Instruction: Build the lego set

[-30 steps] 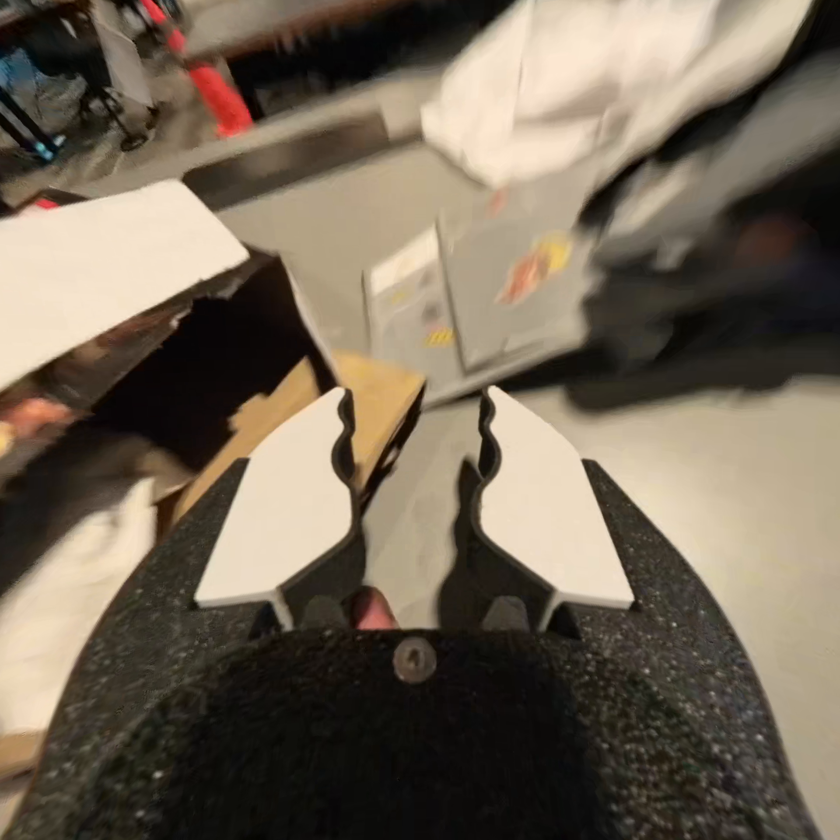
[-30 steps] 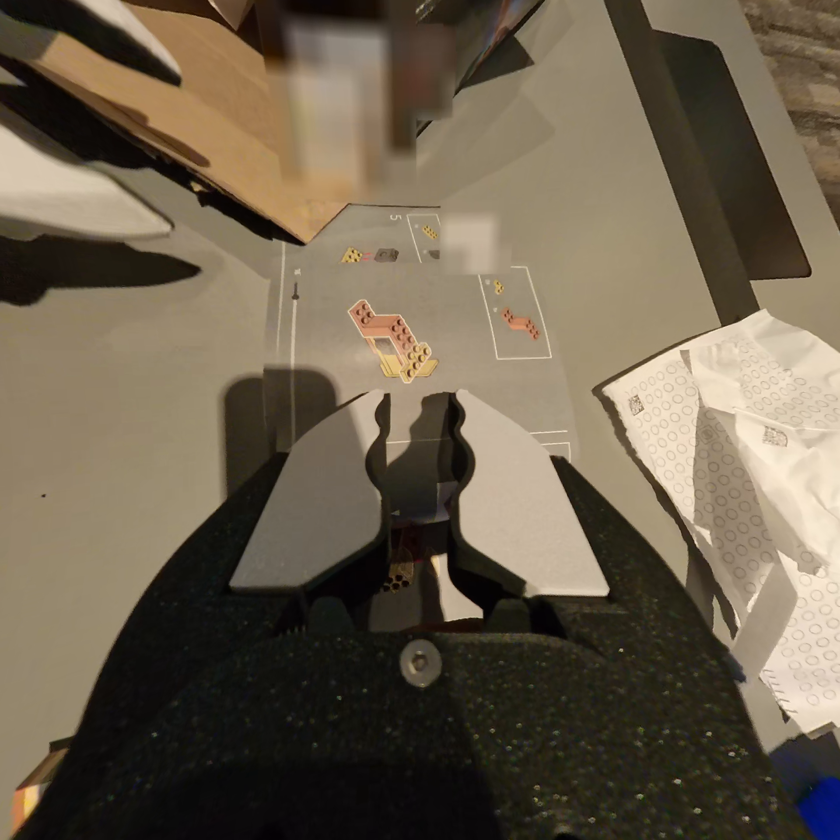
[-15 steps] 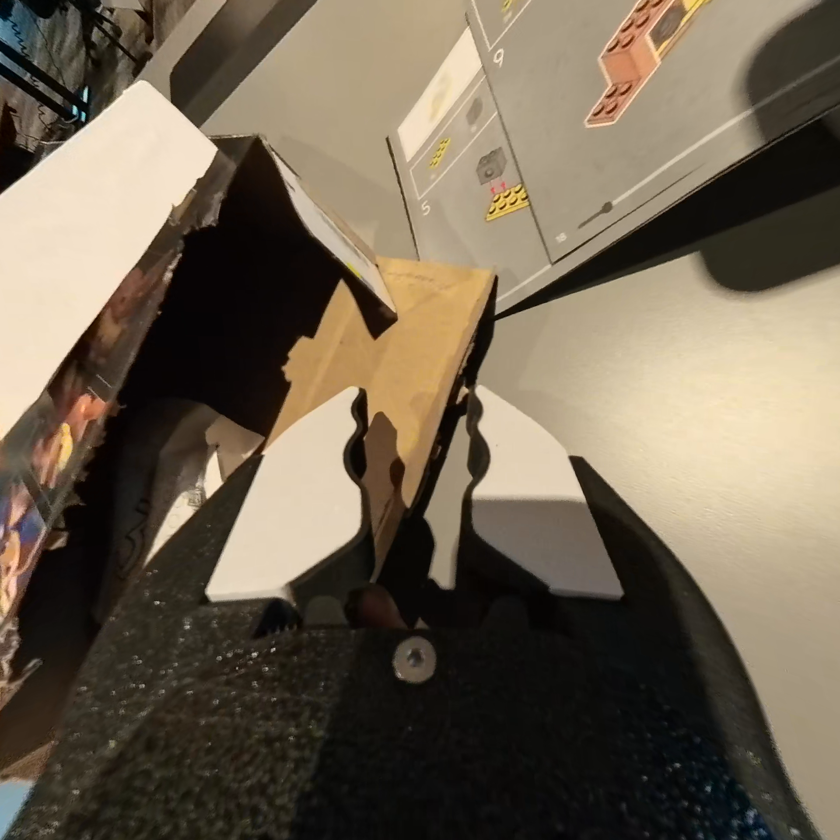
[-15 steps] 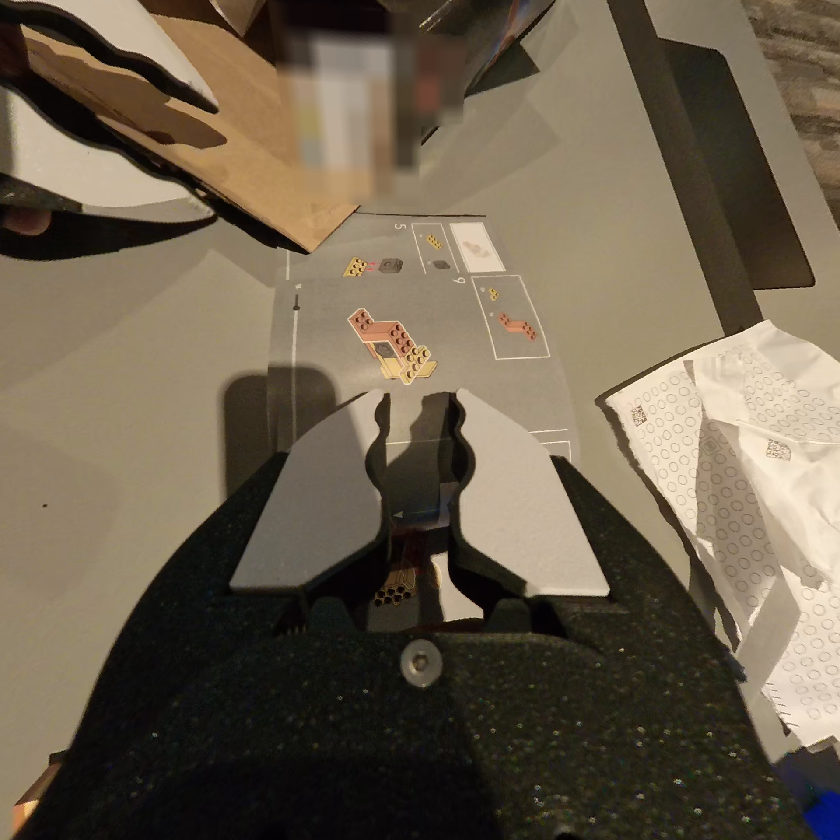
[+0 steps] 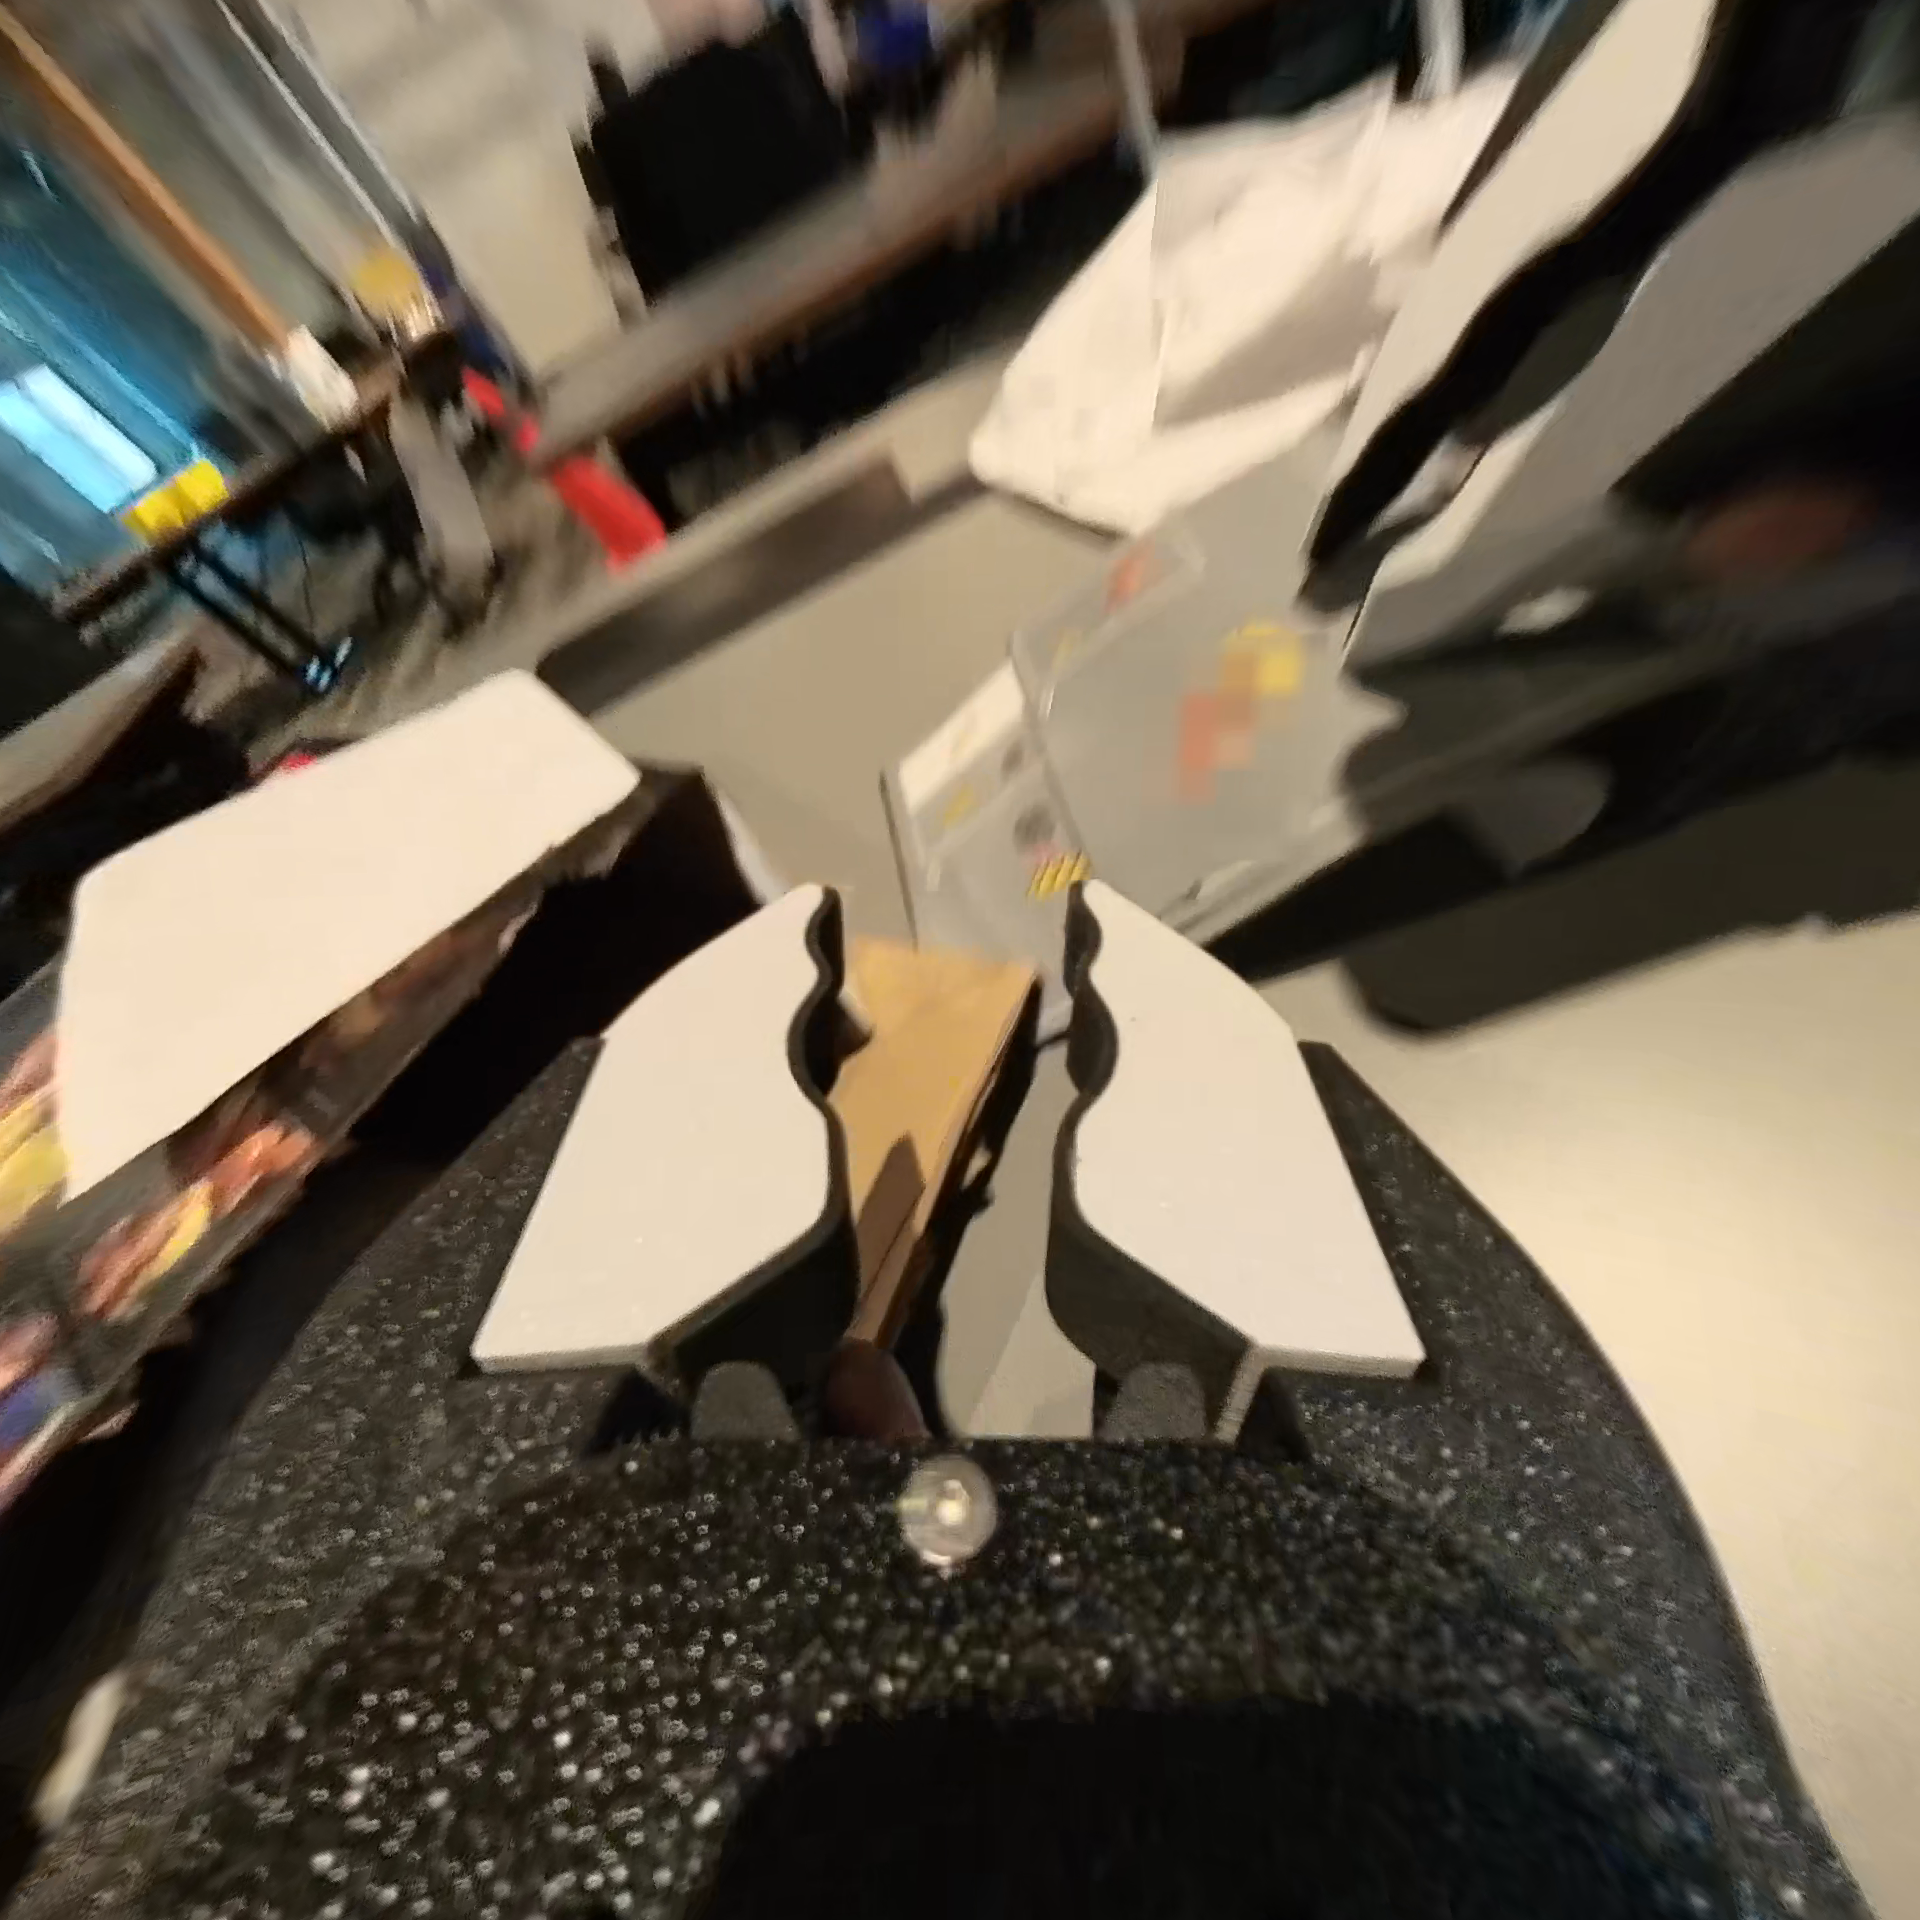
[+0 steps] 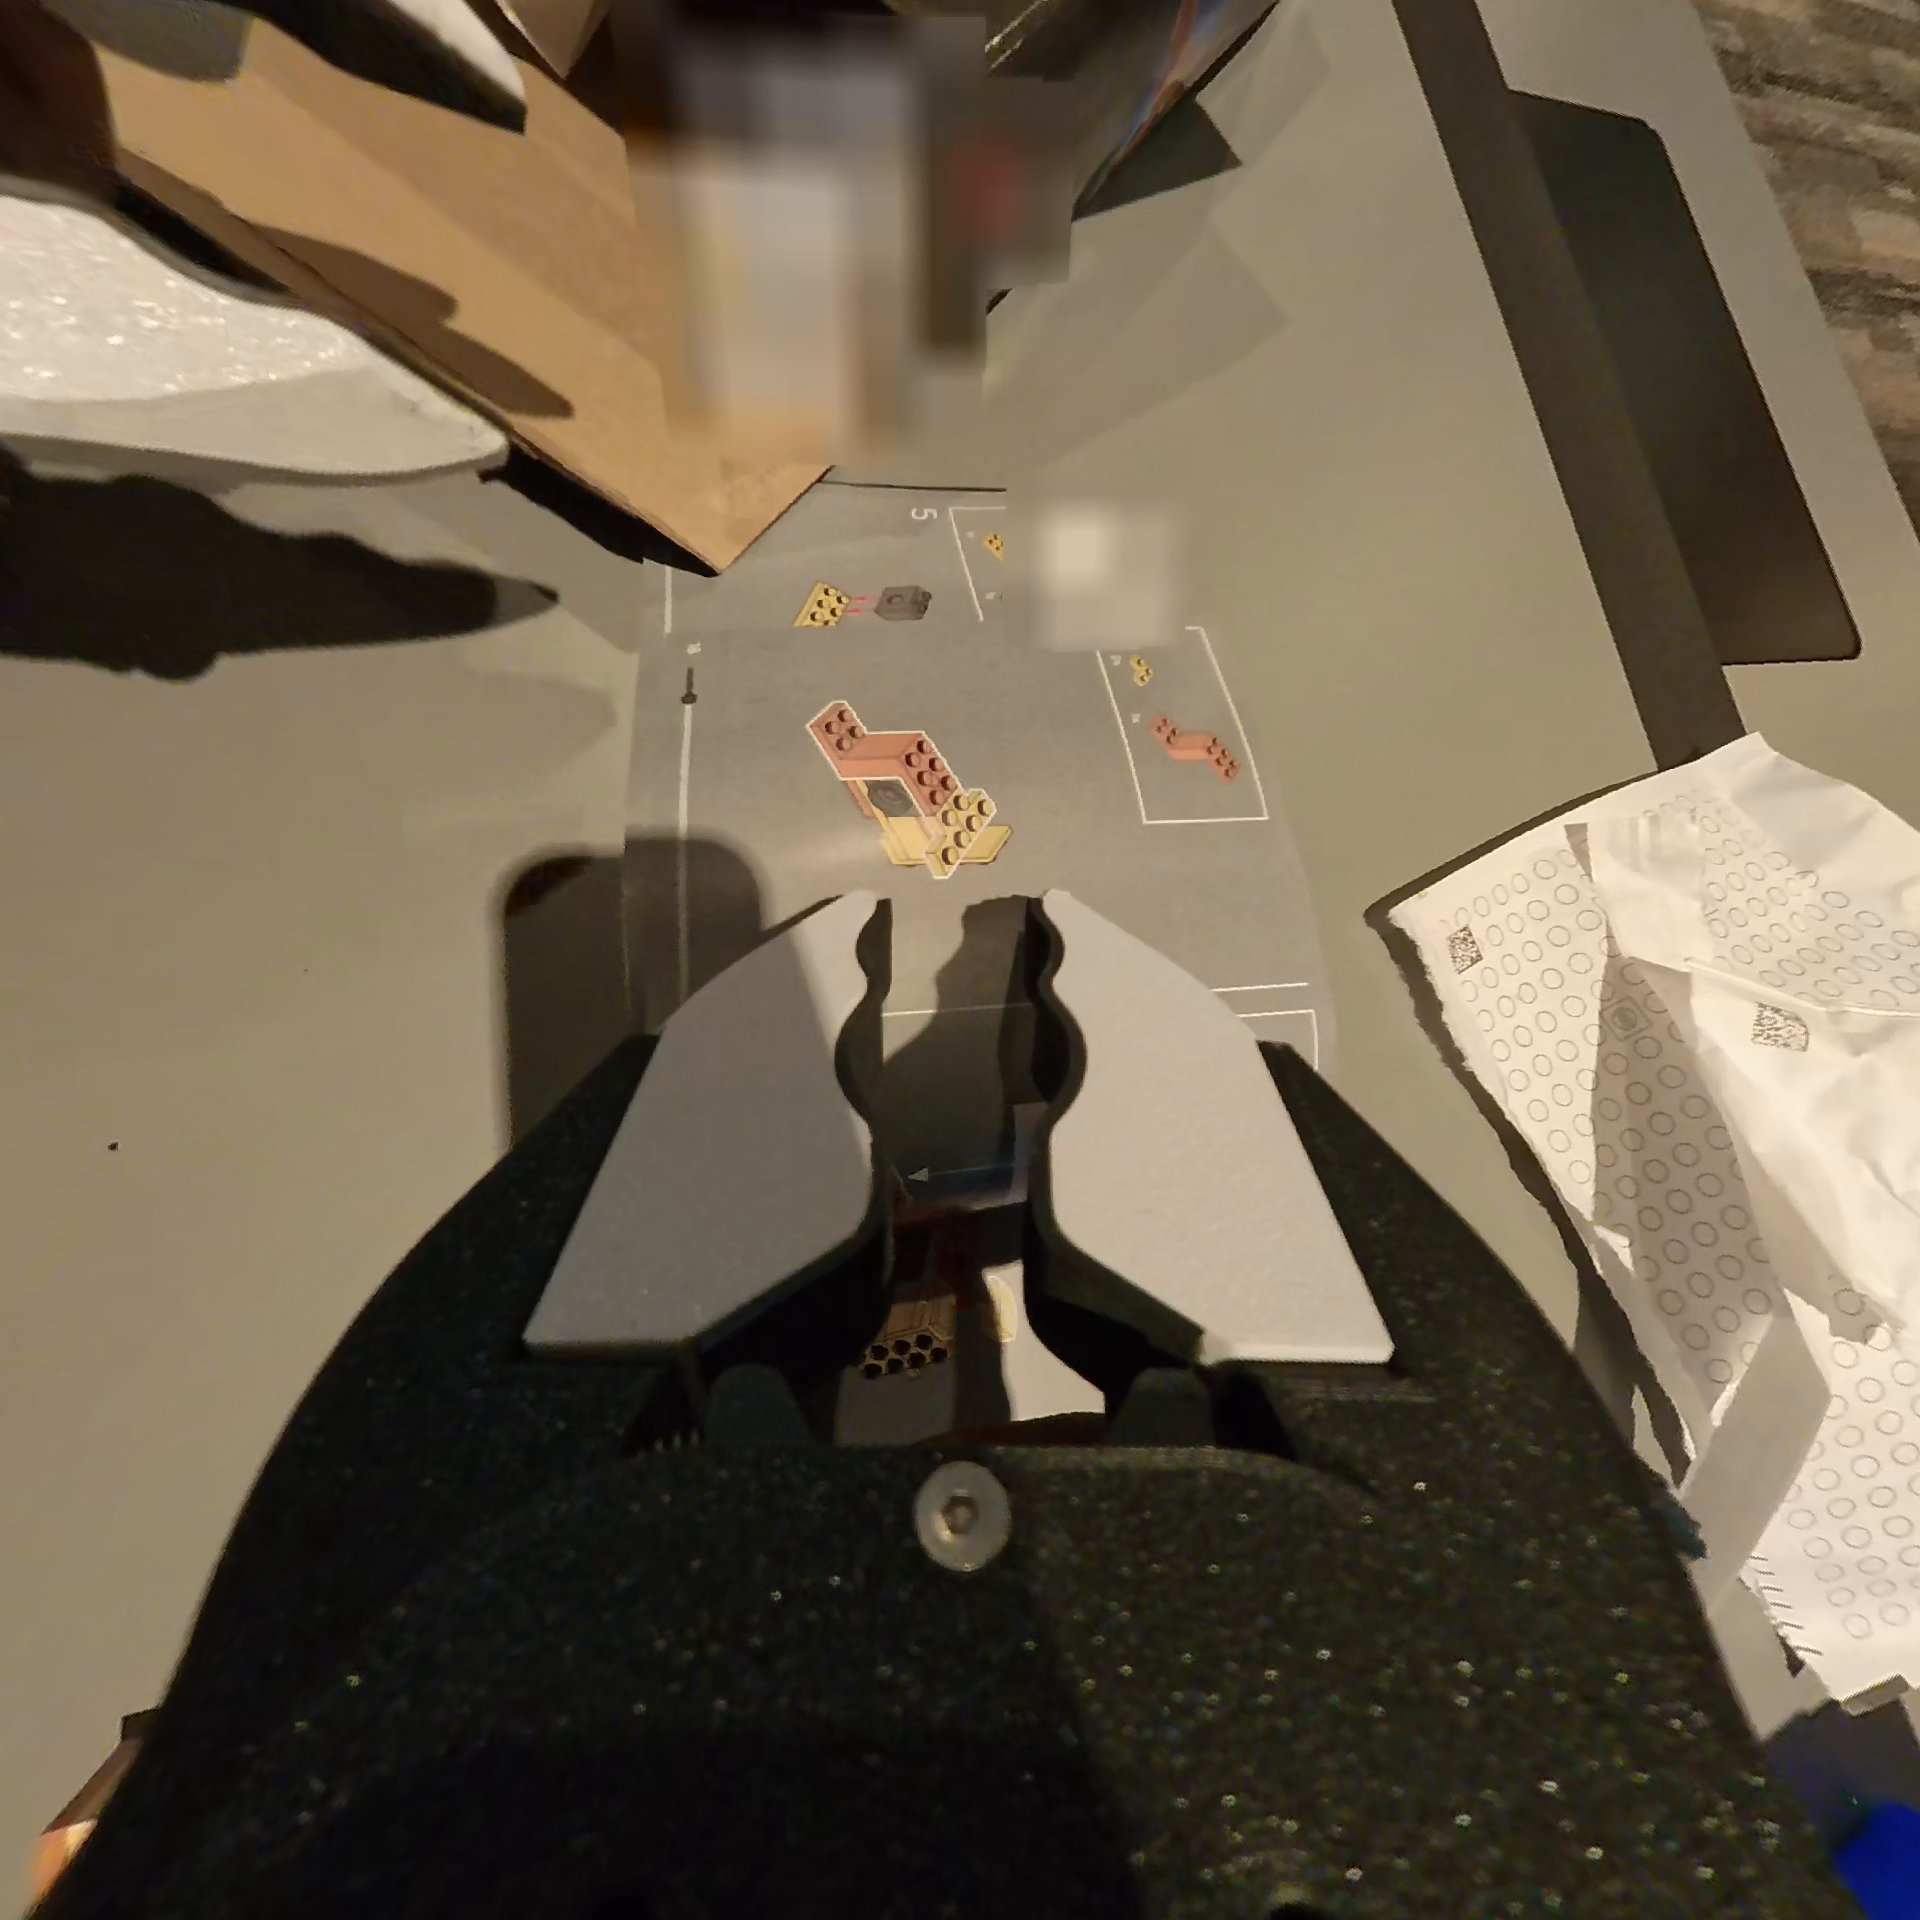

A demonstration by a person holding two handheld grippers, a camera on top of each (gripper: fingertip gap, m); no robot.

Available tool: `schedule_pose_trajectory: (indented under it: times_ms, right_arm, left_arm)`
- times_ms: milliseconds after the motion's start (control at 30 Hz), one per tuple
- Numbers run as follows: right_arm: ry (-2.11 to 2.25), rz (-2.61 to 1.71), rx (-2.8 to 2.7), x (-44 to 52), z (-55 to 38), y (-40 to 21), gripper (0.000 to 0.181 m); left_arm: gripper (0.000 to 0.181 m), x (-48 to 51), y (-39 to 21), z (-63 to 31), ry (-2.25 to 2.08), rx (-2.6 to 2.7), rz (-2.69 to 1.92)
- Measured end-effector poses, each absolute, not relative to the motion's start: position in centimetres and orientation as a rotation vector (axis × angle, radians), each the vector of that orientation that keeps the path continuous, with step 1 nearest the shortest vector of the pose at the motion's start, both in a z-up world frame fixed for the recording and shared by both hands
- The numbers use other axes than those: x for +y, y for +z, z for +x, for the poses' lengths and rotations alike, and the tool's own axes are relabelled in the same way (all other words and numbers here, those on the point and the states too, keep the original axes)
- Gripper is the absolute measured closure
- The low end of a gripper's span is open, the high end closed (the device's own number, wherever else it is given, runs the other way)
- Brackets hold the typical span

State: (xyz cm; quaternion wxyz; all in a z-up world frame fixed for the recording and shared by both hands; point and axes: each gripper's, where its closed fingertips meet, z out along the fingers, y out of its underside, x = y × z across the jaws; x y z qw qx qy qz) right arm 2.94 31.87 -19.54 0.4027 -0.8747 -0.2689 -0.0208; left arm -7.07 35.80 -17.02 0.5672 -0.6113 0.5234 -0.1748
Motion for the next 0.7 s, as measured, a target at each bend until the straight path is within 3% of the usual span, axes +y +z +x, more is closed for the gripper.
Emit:
schedule_pose_trajectory:
  times_ms: [233,700]
  right_arm:
    - [-0.035,-2.219,-0.669,31.9,3.1,-19.8,0.158]
    - [-0.036,-2.22,-0.647,31.9,3.7,-19.8,0.159]
  left_arm:
    - [0.145,34.0,-16.5,-5.9,-0.639,1.225,-1.395]
    - [0.151,34.0,-19.3,-5.7,-0.53,1.4,-1.481]
